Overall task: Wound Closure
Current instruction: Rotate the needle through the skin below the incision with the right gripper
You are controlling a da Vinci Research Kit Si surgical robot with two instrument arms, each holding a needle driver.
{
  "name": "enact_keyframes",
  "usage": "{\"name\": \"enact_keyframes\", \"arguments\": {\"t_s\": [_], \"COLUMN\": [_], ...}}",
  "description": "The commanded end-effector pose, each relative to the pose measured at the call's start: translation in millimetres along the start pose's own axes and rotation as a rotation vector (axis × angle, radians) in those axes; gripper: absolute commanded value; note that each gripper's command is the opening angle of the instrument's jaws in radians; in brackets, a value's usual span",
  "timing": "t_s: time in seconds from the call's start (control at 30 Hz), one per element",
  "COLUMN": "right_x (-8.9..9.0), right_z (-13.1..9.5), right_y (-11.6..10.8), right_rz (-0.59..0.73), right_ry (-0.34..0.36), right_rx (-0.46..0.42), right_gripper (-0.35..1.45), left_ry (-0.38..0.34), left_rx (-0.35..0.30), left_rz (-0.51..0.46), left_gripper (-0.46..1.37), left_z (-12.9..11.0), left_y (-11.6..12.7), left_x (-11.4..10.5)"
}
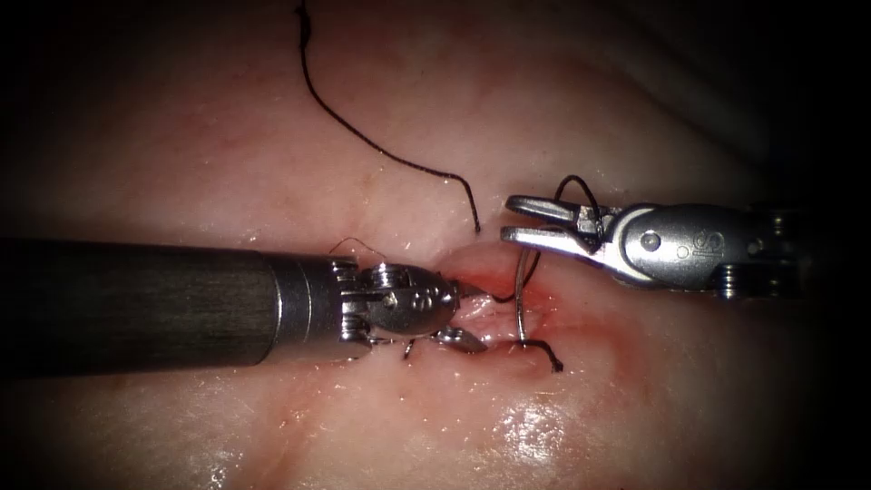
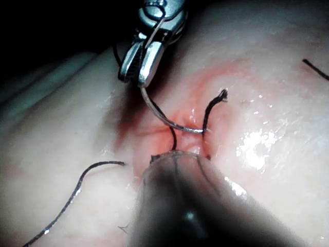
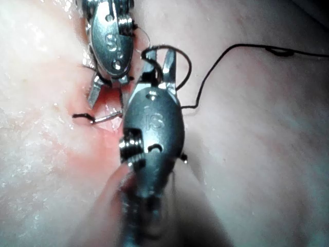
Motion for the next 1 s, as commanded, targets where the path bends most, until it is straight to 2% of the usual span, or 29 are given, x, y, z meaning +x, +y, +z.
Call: {"name": "enact_keyframes", "arguments": {"t_s": [0.03,0.63,1.0], "right_x": [0.0,0.3,1.0], "right_z": [0.0,1.3,1.4], "right_y": [0.0,1.8,2.8], "right_rz": [-0.006,-0.117,-0.177], "right_ry": [0.0,-0.042,-0.025], "right_rx": [-0.01,-0.03,-0.07], "right_gripper": [-0.35,-0.35,-0.35], "left_ry": [0.0,0.001,0.0], "left_rx": [0.004,0.007,0.008], "left_rz": [0.0,-0.001,-0.002], "left_gripper": [0.64,0.64,0.64], "left_z": [-0.1,-0.4,-0.4], "left_y": [0.1,0.5,0.7], "left_x": [0.0,0.0,0.2]}}
